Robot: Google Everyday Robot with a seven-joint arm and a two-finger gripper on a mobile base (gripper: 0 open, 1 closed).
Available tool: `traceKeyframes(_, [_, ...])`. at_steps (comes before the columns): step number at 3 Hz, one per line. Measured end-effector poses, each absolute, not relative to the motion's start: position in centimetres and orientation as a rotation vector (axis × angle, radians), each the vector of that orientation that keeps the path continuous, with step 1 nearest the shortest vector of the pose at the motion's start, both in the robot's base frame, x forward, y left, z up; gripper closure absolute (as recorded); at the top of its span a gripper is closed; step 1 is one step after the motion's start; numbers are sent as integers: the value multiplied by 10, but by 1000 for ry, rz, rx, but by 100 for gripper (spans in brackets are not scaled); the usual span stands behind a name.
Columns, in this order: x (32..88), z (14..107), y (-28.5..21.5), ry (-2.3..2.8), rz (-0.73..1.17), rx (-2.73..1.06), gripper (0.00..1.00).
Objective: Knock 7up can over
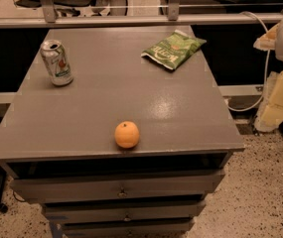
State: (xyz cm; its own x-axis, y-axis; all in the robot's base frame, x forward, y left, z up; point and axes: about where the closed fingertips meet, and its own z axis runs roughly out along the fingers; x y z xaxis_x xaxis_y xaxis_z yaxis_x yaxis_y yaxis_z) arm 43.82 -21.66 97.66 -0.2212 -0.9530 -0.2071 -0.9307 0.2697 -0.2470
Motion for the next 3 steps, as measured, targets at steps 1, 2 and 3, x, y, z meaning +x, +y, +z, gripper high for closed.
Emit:
traceKeyframes(1, [439,977,-215,2226,-100,-1723,0])
traceKeyframes(2, [458,961,-191,2163,-43,-1727,0])
traceKeyframes(3, [510,923,-128,2015,120,-1716,0])
